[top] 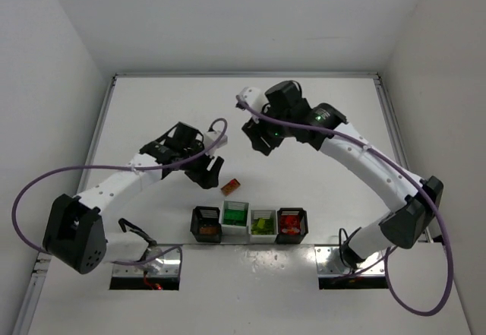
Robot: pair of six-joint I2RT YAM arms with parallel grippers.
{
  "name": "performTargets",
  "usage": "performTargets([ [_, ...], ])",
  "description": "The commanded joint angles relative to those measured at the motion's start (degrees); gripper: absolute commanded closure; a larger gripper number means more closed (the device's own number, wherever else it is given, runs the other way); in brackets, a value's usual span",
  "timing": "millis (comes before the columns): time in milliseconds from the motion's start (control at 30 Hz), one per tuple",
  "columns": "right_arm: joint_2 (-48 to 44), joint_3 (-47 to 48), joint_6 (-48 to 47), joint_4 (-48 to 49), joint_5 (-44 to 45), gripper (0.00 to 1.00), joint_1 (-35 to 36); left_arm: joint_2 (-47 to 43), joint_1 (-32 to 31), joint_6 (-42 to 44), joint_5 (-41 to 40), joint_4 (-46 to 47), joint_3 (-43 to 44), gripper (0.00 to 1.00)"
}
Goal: Sort the legos into containers by color
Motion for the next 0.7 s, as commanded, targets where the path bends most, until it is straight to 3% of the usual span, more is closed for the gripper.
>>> performTargets([
  [0,-2.77,-2.24,1.89,3.52,2.51,0.44,-5.38,4.17,-4.15,-1.7,-1.75,0.6,1.29,0.28],
  [267,-6.99,-6.64,2.42,4.76,-0.65,0.44,-13.22,11.83,-11.46,-3.29,-7.2,0.6,4.71,0.29],
  [667,-7.53,-8.23,3.48,5.29,-5.31,0.44,-17.53,20.62,-14.53,-4.96,-9.66,2.27,7.44,0.29],
])
